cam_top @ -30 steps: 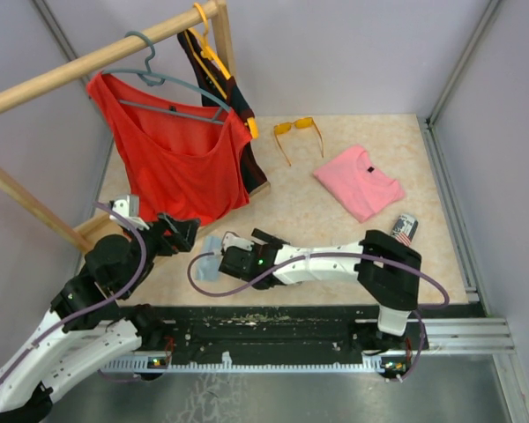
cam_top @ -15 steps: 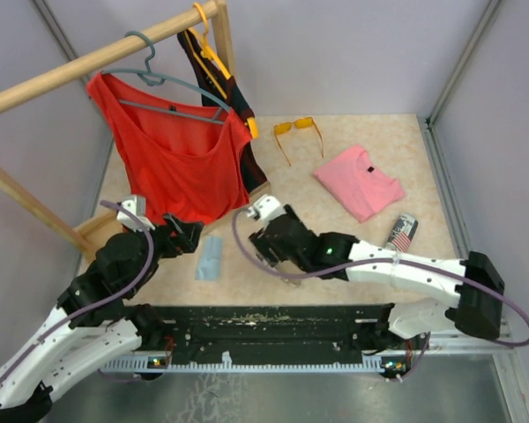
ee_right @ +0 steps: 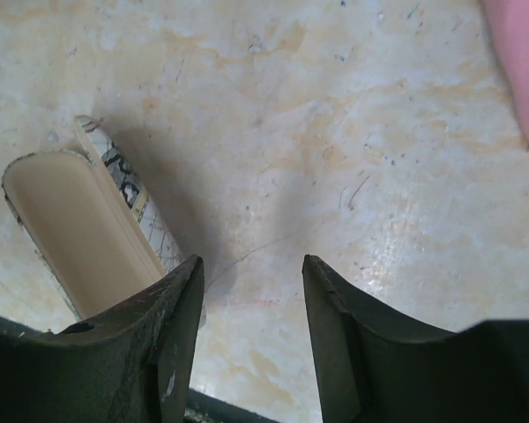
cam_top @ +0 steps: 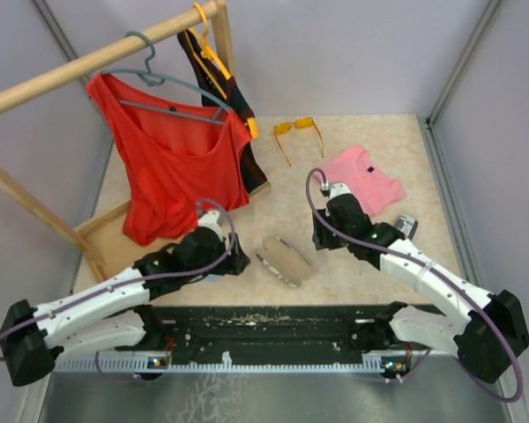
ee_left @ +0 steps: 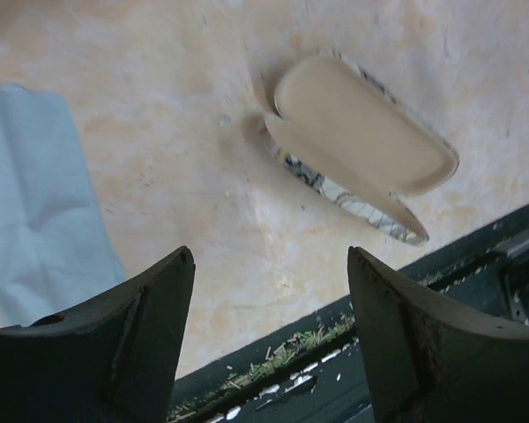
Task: Organize the sunglasses
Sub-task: Place the sunglasses case at the center of the board, then move the sunglasses case at the center of the board.
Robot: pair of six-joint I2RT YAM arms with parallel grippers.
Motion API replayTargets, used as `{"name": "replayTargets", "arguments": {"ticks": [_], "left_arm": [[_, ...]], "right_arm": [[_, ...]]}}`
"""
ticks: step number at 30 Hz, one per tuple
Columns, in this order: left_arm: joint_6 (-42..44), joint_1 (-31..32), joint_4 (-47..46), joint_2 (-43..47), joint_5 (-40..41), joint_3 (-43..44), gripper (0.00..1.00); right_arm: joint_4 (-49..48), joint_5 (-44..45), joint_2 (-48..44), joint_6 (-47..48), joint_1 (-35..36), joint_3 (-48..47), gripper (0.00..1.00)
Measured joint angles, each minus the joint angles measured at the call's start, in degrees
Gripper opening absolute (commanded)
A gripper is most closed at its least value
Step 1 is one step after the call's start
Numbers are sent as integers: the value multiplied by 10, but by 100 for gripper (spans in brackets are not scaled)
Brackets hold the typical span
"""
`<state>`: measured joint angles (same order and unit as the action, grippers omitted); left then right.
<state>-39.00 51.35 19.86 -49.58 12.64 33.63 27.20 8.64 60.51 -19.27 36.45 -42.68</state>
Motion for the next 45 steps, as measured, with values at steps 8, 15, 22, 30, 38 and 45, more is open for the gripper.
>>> {"name": "replayTargets", "arguments": {"ticks": [8, 15, 22, 30, 38, 45], "left_arm": [[-38, 118, -75, -141, -1, -11, 65], [-63, 162, -129, -193, -3, -32, 64], [-66, 184, -178, -277, -3, -26, 63], [-61, 186, -212, -331, 3, 11, 63], [-48, 186, -217, -366, 11, 41, 59], [-37, 186, -211, -393, 41, 65, 55]], "right_arm": [[43, -30, 1, -50, -2, 27, 43], [101, -30, 0, -100, -2, 35, 33], [106, -29, 7, -166, 23, 66, 29], [73, -14, 12, -258, 125, 112, 24], [-5, -7, 80, -295, 148, 122, 22], [-59, 7, 124, -285, 137, 103, 20]]}}
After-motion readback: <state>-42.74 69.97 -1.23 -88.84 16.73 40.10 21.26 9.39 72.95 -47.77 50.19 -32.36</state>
